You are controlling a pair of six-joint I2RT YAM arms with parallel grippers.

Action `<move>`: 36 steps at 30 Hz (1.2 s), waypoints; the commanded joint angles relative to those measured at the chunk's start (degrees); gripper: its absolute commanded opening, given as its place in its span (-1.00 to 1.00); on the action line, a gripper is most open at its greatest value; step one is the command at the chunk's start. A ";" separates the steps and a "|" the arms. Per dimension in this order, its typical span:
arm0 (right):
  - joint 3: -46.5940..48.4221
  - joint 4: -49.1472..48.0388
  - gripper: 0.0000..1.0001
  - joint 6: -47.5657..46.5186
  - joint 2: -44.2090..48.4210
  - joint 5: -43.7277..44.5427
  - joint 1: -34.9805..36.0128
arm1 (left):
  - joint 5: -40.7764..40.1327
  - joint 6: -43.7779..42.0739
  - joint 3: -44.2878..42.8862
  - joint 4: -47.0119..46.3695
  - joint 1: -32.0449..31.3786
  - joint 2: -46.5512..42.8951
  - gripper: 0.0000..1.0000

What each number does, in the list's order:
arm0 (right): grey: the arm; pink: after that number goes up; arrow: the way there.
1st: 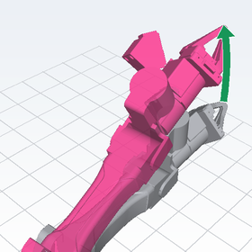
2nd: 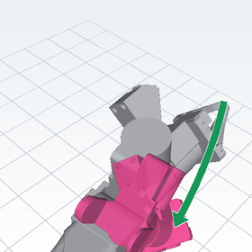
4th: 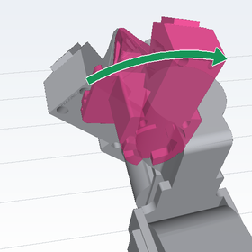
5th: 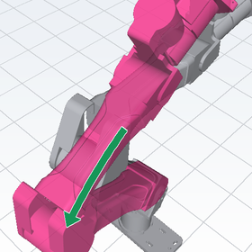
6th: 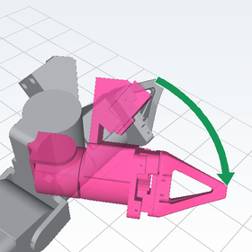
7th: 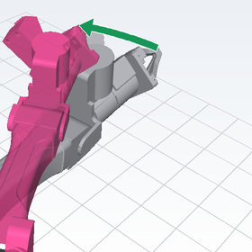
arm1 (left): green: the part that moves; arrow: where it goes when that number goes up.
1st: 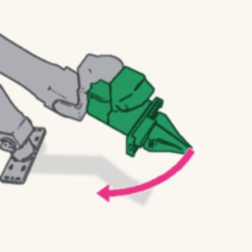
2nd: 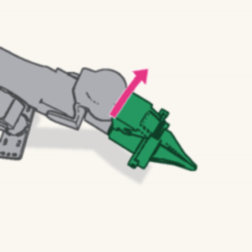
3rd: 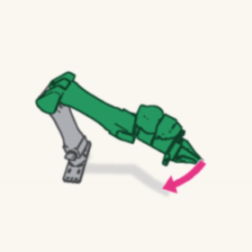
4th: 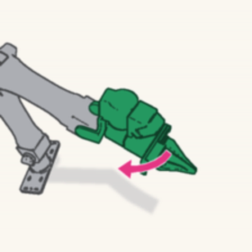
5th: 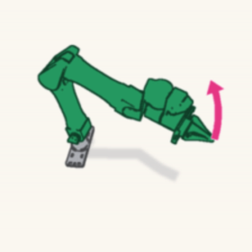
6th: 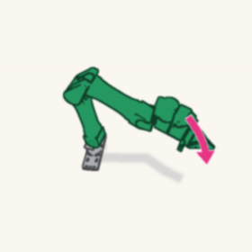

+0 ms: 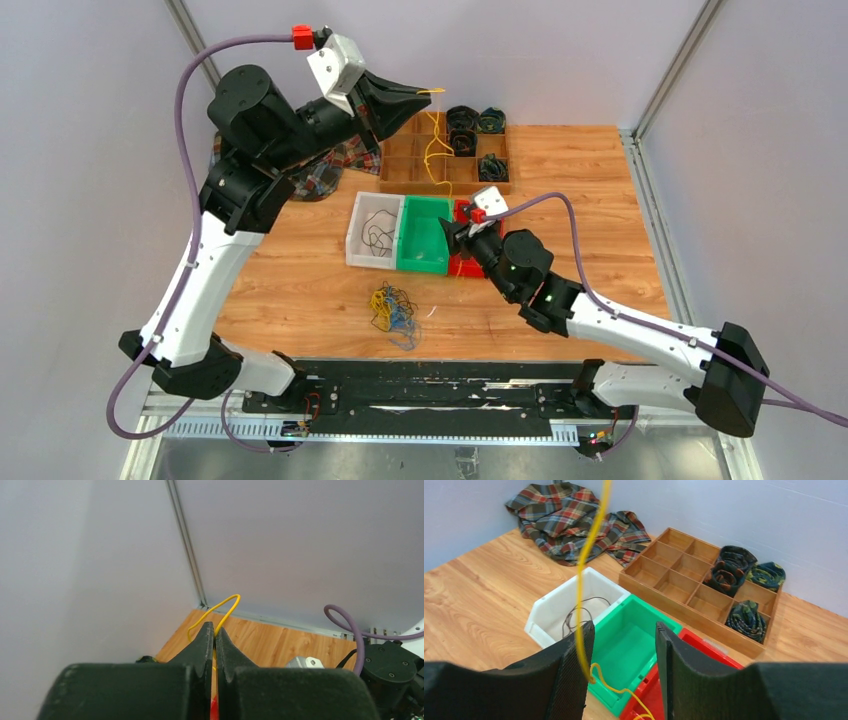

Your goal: Untangle the cables

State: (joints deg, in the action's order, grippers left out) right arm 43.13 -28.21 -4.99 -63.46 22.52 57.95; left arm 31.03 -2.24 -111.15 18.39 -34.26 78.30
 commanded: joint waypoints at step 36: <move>-9.88 5.99 0.32 21.29 -0.32 -21.84 -18.96 | -14.70 -7.00 -3.63 -1.14 -3.80 19.95 -0.99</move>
State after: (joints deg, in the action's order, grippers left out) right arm 34.17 -24.47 11.97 -68.31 3.77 40.12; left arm 20.64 -7.01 -111.57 14.39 -36.32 95.85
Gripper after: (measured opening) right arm 0.650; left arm 0.018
